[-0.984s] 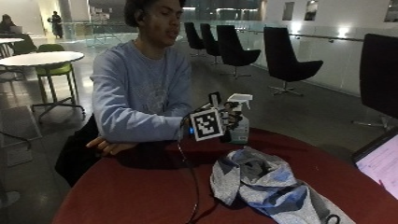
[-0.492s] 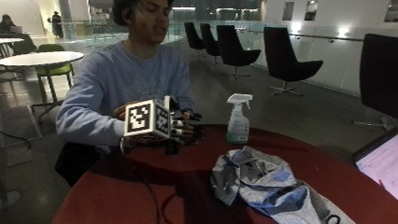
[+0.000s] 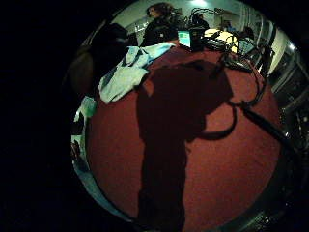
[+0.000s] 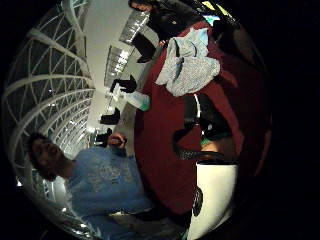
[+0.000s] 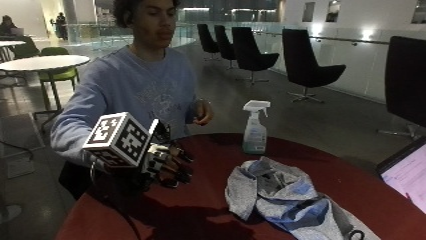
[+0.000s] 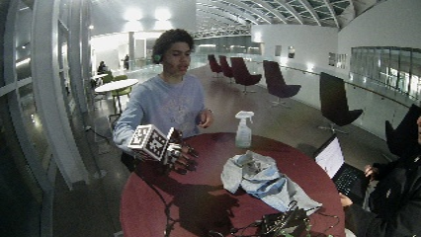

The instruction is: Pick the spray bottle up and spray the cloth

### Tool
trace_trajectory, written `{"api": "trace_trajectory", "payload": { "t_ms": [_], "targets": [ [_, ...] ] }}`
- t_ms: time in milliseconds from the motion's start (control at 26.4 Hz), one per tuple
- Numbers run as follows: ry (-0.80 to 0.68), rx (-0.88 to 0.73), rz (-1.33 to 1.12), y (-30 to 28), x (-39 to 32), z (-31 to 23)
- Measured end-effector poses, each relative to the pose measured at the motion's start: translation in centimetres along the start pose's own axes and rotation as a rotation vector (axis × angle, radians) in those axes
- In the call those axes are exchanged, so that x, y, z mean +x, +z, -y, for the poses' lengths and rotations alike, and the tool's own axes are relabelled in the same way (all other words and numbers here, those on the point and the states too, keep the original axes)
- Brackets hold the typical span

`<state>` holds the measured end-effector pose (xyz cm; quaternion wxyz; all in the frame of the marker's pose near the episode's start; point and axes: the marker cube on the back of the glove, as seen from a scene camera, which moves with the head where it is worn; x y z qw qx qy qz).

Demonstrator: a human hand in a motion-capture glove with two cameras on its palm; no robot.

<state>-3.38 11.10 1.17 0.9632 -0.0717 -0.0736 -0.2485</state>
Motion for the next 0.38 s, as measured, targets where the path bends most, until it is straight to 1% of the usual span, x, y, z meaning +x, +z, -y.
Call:
{"api": "trace_trajectory", "payload": {
  "t_ms": [378],
  "targets": [
    [0.001, -0.018, -0.028, 0.72, 0.31, -0.02]
  ]
}}
